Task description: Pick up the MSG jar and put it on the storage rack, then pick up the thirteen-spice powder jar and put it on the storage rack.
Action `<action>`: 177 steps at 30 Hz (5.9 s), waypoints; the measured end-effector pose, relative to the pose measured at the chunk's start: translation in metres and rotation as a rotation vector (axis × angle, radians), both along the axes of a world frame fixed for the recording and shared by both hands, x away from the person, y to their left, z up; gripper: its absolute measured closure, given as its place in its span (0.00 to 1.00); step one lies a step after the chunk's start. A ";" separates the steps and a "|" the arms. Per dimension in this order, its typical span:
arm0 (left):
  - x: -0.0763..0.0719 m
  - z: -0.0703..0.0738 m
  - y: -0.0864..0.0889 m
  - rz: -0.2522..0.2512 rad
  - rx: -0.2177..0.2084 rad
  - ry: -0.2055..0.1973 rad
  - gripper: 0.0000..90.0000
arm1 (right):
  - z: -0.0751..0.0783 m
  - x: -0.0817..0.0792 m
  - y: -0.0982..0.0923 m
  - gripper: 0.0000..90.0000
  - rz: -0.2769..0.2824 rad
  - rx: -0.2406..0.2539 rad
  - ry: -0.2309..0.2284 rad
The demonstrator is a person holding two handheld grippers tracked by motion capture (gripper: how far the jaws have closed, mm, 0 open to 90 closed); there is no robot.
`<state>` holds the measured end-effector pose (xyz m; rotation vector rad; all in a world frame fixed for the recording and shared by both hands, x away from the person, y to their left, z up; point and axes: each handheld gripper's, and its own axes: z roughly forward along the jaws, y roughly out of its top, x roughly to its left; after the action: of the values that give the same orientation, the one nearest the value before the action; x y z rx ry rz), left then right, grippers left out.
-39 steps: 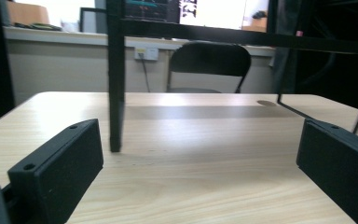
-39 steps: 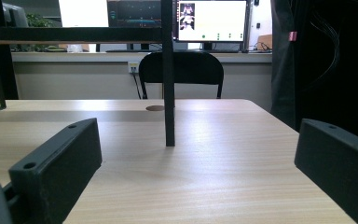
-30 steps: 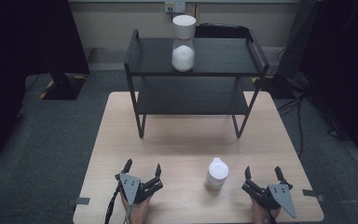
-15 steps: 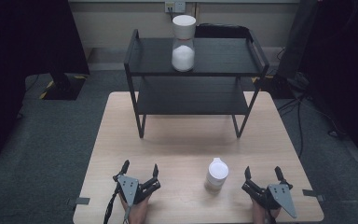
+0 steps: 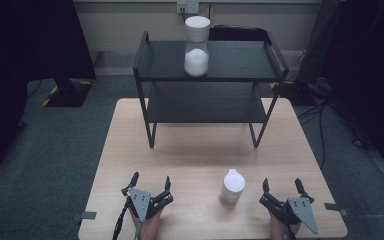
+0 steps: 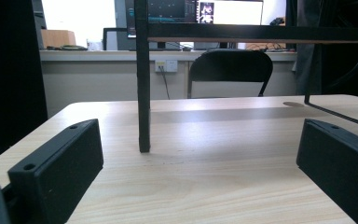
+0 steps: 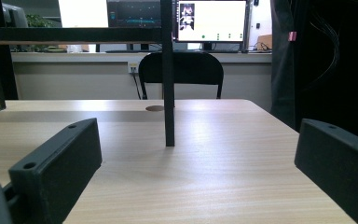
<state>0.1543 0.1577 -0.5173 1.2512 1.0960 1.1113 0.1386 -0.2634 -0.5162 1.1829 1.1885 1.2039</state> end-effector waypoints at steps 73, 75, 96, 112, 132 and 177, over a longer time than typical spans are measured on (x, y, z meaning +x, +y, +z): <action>0.000 0.000 -0.006 0.033 0.001 0.000 0.00 | 0.024 -0.011 0.071 0.15 0.306 -0.028 0.007; 0.000 0.000 -0.006 0.033 0.001 0.000 0.00 | 0.022 -0.011 0.071 0.16 0.304 -0.020 0.018; 0.000 0.000 -0.006 0.034 0.001 0.000 0.00 | 0.020 -0.008 0.065 0.33 0.319 0.012 0.067; 0.000 0.000 -0.006 0.033 0.001 0.000 0.00 | 0.032 -0.004 0.061 0.33 0.337 0.007 0.108; 0.000 0.000 -0.006 0.033 0.001 0.000 0.00 | 0.045 -0.004 0.049 0.33 0.377 -0.004 0.116; 0.000 0.000 -0.006 0.033 0.001 0.000 0.00 | 0.118 0.036 -0.003 0.33 0.626 -0.018 0.104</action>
<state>0.1540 0.1520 -0.5172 1.2378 1.1201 1.1370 0.1748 -0.2661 -0.3981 0.8868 1.7194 1.5935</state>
